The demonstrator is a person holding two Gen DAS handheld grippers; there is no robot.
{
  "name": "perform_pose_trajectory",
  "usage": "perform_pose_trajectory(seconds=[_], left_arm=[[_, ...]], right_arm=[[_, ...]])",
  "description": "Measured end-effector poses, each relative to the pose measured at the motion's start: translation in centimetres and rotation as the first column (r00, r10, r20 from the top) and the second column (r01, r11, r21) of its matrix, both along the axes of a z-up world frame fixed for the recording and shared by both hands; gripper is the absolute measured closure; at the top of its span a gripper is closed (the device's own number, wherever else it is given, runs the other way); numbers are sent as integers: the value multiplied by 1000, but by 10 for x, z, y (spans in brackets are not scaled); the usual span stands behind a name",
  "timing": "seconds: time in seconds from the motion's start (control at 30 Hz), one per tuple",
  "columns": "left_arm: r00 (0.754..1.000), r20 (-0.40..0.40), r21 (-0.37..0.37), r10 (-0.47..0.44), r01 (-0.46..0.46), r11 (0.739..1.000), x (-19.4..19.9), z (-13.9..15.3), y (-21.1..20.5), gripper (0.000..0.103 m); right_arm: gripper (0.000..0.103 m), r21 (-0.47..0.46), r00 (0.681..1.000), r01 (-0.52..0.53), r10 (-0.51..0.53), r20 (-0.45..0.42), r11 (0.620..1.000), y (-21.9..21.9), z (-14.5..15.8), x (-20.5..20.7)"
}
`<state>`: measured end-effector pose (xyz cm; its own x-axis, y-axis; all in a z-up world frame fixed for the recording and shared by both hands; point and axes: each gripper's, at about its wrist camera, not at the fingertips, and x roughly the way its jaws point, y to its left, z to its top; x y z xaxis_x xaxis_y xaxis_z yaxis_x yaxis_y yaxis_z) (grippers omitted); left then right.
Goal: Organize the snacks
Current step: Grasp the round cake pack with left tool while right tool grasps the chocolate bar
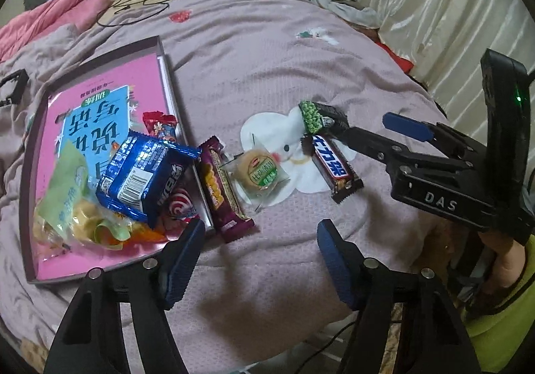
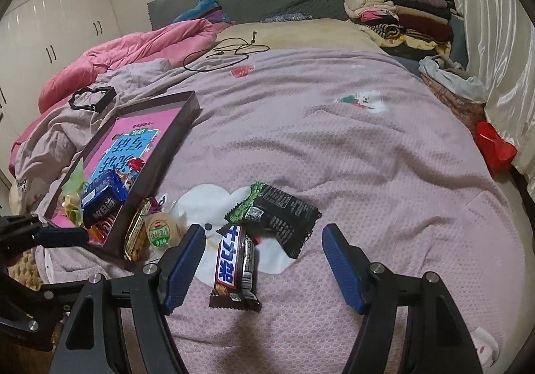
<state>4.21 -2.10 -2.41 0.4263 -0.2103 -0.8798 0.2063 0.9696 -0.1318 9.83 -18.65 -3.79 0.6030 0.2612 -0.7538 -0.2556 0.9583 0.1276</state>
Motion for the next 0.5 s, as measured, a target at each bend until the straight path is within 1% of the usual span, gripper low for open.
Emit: perform_pose_trajectory(seconds=[0.1, 0.2, 0.23, 0.33, 0.43, 0.5], left_arm=[[1000, 7, -21, 18, -18, 1000, 8, 3, -1, 34], [1000, 7, -6, 10, -10, 1000, 21, 2, -6, 34], [1000, 3, 2, 8, -8, 1000, 26, 1, -8, 34], [1000, -28, -15, 2, -3, 1000, 38, -4, -13, 35], [999, -51, -24, 2, -4, 1000, 45, -10, -17, 42], [998, -67, -39, 3, -6, 999, 49, -12, -19, 42]], right_arm=[[31, 3, 1000, -10, 10, -24, 1000, -1, -4, 1], [31, 9, 997, -33, 33, -67, 999, 0, -12, 3], [31, 3, 996, -39, 39, -81, 999, 1, -15, 3], [31, -14, 992, -62, 60, -113, 998, 4, -24, 3], [36, -9, 990, -73, 71, -124, 997, 5, -27, 2], [40, 0, 989, -78, 77, -129, 997, 4, -30, 2]])
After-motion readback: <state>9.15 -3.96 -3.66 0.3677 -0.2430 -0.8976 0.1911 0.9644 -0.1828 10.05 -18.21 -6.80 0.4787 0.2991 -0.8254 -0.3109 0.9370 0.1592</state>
